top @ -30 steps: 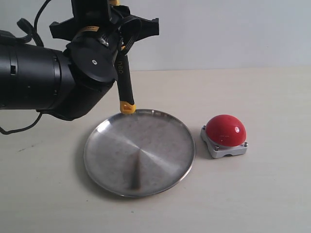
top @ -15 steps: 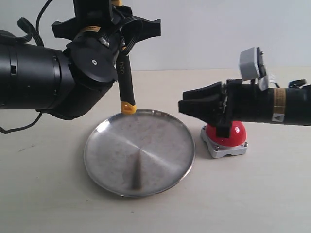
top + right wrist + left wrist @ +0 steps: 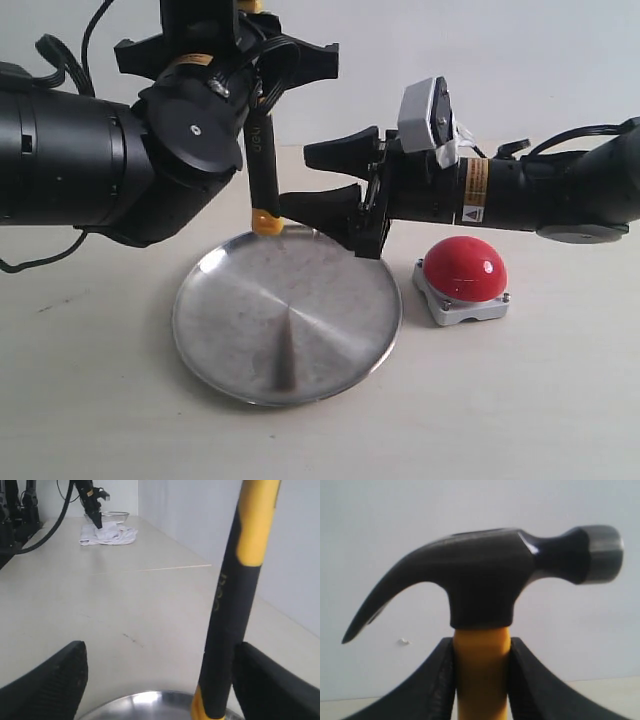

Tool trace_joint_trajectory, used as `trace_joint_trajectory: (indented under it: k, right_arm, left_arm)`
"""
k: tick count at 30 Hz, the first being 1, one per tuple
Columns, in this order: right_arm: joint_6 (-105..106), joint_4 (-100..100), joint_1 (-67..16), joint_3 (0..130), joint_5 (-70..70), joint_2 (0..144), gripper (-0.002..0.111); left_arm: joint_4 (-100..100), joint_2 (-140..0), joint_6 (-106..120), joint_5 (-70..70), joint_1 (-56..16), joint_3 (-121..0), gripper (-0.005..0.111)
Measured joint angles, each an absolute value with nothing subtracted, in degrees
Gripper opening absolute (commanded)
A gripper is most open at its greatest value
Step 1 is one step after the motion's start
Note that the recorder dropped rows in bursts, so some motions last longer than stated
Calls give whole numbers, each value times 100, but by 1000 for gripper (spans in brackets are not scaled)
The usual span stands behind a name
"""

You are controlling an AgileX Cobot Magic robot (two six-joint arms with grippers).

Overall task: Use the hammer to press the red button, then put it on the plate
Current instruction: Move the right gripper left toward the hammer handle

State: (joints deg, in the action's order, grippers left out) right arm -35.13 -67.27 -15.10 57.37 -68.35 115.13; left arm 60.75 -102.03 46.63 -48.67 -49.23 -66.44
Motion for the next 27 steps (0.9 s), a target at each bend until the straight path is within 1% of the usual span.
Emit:
trace_joint_trajectory:
  k: [8,14,27]
  right_arm:
    - [-3513,-6329,-1515,6068,-6809,11863,76]
    - [-3539,-6277,-1515,6256,-6778,12239,76]
    - [-3622,-6106,-1515,6343,-6913,12397,76]
  left_arm:
    - [6053,-10203,4653,-4772,-4987,-6644,0]
    - [5619,-10203,4641,-4761,-5157,-6644,0]
    - [5417,-10203,3743,-4278,-5229,-6644,0]
